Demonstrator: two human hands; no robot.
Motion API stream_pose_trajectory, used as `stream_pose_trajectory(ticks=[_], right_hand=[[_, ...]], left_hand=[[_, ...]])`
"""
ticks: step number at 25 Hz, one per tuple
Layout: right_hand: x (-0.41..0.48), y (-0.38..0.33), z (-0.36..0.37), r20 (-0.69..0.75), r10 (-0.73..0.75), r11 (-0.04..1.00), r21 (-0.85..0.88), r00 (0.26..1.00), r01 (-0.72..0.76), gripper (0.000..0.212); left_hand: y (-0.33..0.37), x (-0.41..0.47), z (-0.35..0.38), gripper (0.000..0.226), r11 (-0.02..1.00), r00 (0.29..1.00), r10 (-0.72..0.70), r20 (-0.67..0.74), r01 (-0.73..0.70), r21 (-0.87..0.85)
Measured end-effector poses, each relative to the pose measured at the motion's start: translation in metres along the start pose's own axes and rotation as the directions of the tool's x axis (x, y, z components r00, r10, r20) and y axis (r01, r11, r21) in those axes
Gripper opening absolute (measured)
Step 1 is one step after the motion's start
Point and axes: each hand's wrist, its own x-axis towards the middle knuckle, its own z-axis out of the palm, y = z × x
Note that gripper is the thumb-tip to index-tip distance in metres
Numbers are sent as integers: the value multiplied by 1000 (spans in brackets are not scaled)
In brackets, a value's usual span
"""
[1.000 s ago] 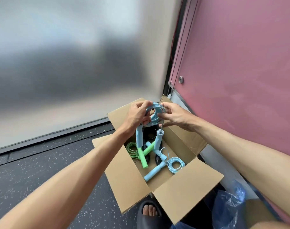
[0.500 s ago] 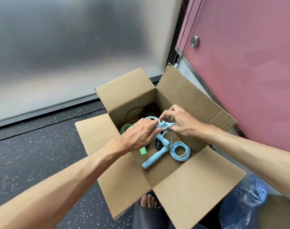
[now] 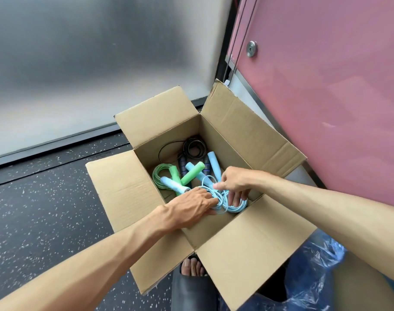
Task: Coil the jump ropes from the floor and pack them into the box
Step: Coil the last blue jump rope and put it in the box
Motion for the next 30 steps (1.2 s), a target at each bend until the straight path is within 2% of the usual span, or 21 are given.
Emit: stream_pose_trajectory(ticks=[1, 2, 5, 7, 9, 12, 14, 16, 18, 21, 24, 25, 27, 29, 30], right_hand=[[3, 0, 8, 107, 38, 996, 71, 994, -46, 46], [7, 1, 14, 156, 48, 991, 118, 987, -67, 45], [17, 4, 26, 153, 19, 981, 189, 988, -48, 24], [24, 7, 31, 174, 17, 986, 161, 985, -46, 12], [32, 7, 39, 186, 15, 996, 80, 983, -30, 14], [41, 5, 55, 193, 28, 998, 53, 981, -39, 16], [45, 3, 64, 208, 40, 995, 77, 977, -57, 16], [48, 2, 70, 198, 40, 997, 57, 979, -53, 14], [49, 2, 75, 131, 38, 999, -35, 991, -34, 10], [52, 3, 83, 8, 41, 986, -162, 999, -40, 24], [60, 2, 88, -67, 16, 976, -214, 998, -30, 24], [64, 3, 89, -22, 35, 980, -195, 999, -38, 24], [69, 5, 91, 168, 125, 989, -103, 978, -109, 25], [71, 6, 91, 300, 149, 988, -20, 942, -150, 28], [70, 6, 91, 309, 145, 989, -6, 940, -151, 29]], left_hand=[[1, -1, 3, 27, 1000, 1000, -12, 23, 13, -11], [0, -1, 4, 26, 999, 999, -26, 45, 28, -26], [3, -4, 3, 25, 995, 989, -53, 134, 64, -81], [11, -4, 6, 24, 993, 969, -78, 235, 96, -63], [20, -4, 10, 19, 997, 942, -71, 329, 77, -6], [29, 0, 11, 14, 994, 846, -103, 523, 63, 94], [29, 1, 11, 11, 983, 779, -185, 600, 137, 125], [31, 0, 17, 15, 968, 763, -249, 597, 221, 121], [36, 1, 22, 21, 952, 760, -296, 578, 281, 119], [42, 4, 23, 24, 931, 774, -341, 534, 357, 78], [46, 7, 21, 24, 919, 775, -385, 501, 372, 131], [48, 5, 21, 24, 915, 769, -402, 497, 354, 192], [52, -1, 15, 25, 910, 748, -411, 521, 301, 285], [47, -9, 9, 20, 915, 708, -403, 580, 325, 240], [42, -12, 5, 15, 914, 690, -395, 607, 363, 182]])
